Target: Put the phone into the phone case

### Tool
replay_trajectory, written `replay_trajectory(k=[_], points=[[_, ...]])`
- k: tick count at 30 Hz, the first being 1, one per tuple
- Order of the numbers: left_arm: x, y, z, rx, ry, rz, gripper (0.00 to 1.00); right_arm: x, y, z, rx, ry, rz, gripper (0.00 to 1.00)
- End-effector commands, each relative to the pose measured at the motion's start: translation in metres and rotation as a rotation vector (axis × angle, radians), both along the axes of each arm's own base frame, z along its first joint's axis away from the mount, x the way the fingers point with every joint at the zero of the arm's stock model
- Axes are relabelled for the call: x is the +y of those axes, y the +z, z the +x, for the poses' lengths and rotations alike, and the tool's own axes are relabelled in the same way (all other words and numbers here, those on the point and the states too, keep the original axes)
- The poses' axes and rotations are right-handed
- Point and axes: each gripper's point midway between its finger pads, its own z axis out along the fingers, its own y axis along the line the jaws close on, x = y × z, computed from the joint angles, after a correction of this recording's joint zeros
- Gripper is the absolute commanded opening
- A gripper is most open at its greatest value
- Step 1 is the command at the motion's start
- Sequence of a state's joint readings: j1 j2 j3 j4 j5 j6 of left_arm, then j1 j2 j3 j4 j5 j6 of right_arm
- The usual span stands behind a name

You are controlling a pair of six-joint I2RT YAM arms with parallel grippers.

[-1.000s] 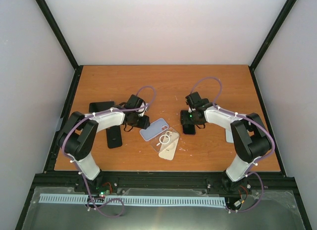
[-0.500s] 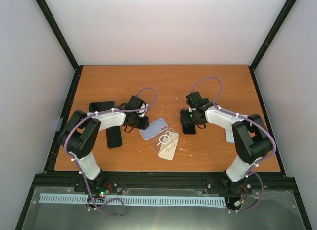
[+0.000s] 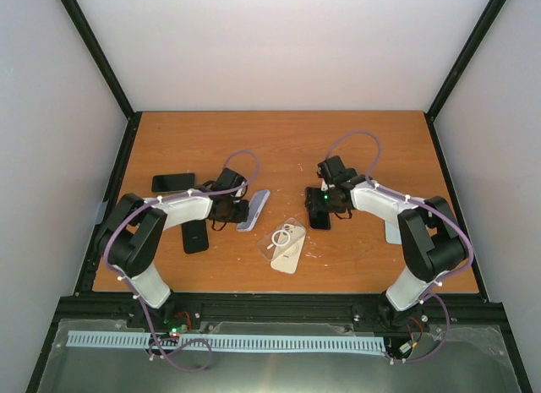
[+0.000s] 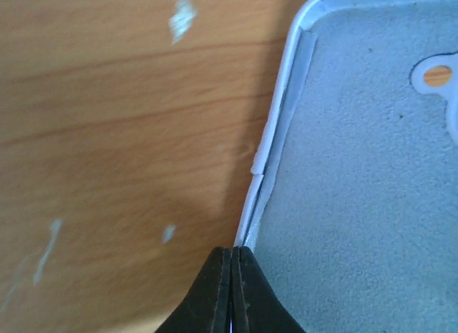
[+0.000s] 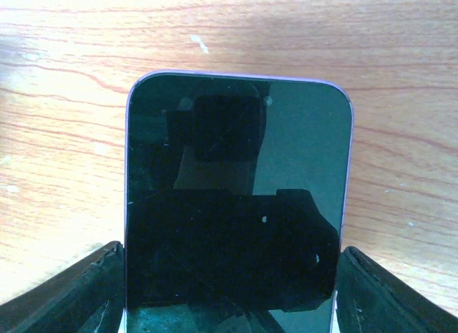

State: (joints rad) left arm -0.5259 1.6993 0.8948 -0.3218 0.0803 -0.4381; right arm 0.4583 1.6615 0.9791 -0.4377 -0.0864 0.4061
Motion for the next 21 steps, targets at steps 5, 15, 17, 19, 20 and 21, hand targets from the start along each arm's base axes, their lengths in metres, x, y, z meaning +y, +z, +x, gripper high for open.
replay_trajectory(k=[5,15,17,19,20,21], points=[[0.056,-0.003,-0.044,0.132,0.384,0.090,0.00,0.031,0.046,0.008,-0.067,0.009,0.167,0.60],[0.025,0.006,-0.061,0.212,0.469,-0.197,0.03,0.088,0.066,-0.008,-0.070,0.068,0.262,0.59],[0.016,0.020,-0.062,0.201,0.462,-0.284,0.16,0.100,0.069,-0.011,-0.070,0.074,0.280,0.59],[0.014,0.037,-0.060,0.164,0.466,-0.337,0.27,0.114,0.073,-0.014,-0.076,0.086,0.296,0.58],[0.016,0.045,-0.058,0.142,0.474,-0.354,0.36,0.121,0.075,-0.014,-0.079,0.093,0.301,0.58],[0.019,0.052,-0.056,0.124,0.485,-0.367,0.43,0.128,0.076,-0.015,-0.082,0.103,0.304,0.58]])
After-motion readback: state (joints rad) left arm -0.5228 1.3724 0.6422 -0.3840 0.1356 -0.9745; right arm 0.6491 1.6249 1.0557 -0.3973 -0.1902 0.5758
